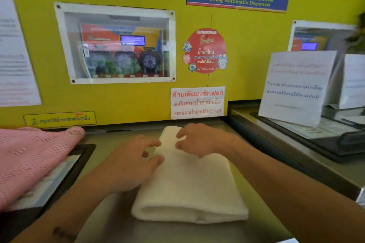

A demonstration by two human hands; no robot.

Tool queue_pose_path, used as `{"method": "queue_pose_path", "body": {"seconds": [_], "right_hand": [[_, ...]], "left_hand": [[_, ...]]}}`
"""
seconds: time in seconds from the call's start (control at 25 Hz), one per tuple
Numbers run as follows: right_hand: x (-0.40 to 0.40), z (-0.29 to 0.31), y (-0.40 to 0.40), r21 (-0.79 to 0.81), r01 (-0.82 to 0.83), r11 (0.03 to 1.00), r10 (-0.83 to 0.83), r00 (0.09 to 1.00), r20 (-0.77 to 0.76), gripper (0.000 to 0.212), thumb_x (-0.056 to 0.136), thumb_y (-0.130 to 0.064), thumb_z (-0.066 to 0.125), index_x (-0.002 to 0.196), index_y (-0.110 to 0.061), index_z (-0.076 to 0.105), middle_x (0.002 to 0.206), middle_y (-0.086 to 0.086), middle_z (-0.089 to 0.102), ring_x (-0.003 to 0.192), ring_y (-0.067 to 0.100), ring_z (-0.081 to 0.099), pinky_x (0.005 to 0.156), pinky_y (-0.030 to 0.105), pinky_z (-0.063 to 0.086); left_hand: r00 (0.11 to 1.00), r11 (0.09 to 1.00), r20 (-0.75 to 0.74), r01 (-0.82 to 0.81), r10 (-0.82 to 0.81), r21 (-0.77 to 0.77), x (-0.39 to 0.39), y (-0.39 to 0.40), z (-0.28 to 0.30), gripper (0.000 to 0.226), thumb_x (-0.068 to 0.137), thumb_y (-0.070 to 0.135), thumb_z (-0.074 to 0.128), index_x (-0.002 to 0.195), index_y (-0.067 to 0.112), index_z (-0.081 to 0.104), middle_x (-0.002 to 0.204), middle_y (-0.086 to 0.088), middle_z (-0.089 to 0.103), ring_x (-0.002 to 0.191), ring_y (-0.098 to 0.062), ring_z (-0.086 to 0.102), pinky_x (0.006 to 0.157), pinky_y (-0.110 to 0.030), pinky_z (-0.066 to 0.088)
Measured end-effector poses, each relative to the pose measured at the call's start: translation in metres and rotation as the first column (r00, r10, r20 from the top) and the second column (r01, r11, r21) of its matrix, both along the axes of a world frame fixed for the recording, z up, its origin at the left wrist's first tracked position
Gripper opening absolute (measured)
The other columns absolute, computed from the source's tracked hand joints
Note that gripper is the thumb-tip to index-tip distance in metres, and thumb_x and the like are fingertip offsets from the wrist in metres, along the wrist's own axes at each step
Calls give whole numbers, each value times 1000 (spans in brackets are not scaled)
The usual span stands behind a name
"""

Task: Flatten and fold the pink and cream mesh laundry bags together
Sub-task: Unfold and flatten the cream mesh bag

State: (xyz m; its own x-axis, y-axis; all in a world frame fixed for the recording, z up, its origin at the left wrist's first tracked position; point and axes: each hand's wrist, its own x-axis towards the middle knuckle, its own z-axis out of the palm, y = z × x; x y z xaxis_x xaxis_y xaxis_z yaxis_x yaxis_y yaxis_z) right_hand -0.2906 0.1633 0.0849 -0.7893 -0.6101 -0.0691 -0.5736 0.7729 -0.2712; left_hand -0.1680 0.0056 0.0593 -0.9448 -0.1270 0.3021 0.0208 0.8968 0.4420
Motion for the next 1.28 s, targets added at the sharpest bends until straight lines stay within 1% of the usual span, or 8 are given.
{"method": "queue_pose_path", "body": {"seconds": [0.16, 0.36, 0.6, 0.76, 0.92, 1.0, 1.12, 1.28], "right_hand": [[-25, 4, 3, 101, 64, 993, -53, 993, -102, 47, 89, -24, 47, 135, -14, 54, 142, 6, 52, 126, 27, 51, 106, 39, 43], [-45, -26, 7, -77, 126, 989, -130, 991, -43, 46, 84, -16, 52, 128, -27, 62, 135, -2, 58, 120, 19, 54, 103, 35, 44], [-55, -20, 16, -316, 186, 930, -205, 978, -26, 12, 84, -29, 69, 79, -18, 68, 86, -1, 67, 82, 16, 62, 68, 30, 46], [-46, 17, 21, -809, 260, 528, 325, 817, 475, 41, 80, -30, 69, 115, -9, 68, 113, 7, 73, 105, 27, 68, 91, 42, 49], [-63, 39, 21, -857, 390, 336, 549, 659, 514, 62, 84, -54, 54, 127, -10, 64, 121, 12, 66, 113, 32, 60, 100, 46, 40], [-76, 29, 10, -817, 427, 388, 422, 706, 569, 53, 87, -50, 54, 126, -15, 66, 129, 12, 65, 118, 32, 59, 101, 47, 40], [-81, -5, -15, -642, 255, 723, 15, 923, 385, 39, 88, -25, 67, 125, -23, 56, 118, 10, 67, 106, 27, 64, 86, 39, 53], [-68, -29, -32, -339, -68, 938, 121, 983, 138, 57, 88, -23, 69, 135, -29, 36, 113, -5, 56, 99, 11, 57, 79, 24, 48]], "left_hand": [[929, 974, 306, 167, -208, 156, 21, -25, 6, 68, 69, 70, 65, 131, 54, 44, 141, 23, 36, 130, -2, 38, 104, -27, 32], [742, 932, 613, 362, -272, -24, 36, -37, 13, 106, 60, 61, 81, 136, 70, 9, 154, 32, -11, 146, -3, 5, 120, -36, 15], [950, 951, 190, 199, -246, 236, 37, -66, 8, 36, 84, 41, 67, 111, 60, 54, 129, 32, 47, 120, 8, 46, 104, -29, 41], [975, 936, -220, 57, 22, 347, 19, -74, 5, 18, 97, 27, 53, 90, 34, 68, 88, 15, 71, 80, -3, 67, 72, -33, 52], [941, 504, -83, -100, 328, 858, 4, -81, 2, 20, 102, 23, 42, 103, 31, 61, 109, 3, 66, 99, -20, 62, 81, -39, 51], [928, 514, 24, -228, 373, 827, 0, -86, -2, 24, 100, 20, 40, 118, 24, 54, 124, -4, 59, 108, -26, 57, 93, -46, 48], [888, 699, 5, -366, 461, 614, 9, -83, -4, 47, 98, 17, 46, 142, 21, 32, 136, -5, 51, 118, -27, 52, 102, -43, 39], [907, 847, 103, -418, 408, 328, 23, -81, -7, 92, 92, 27, 60, 152, 29, -9, 135, -1, 47, 122, -28, 53, 102, -35, 40]]}}
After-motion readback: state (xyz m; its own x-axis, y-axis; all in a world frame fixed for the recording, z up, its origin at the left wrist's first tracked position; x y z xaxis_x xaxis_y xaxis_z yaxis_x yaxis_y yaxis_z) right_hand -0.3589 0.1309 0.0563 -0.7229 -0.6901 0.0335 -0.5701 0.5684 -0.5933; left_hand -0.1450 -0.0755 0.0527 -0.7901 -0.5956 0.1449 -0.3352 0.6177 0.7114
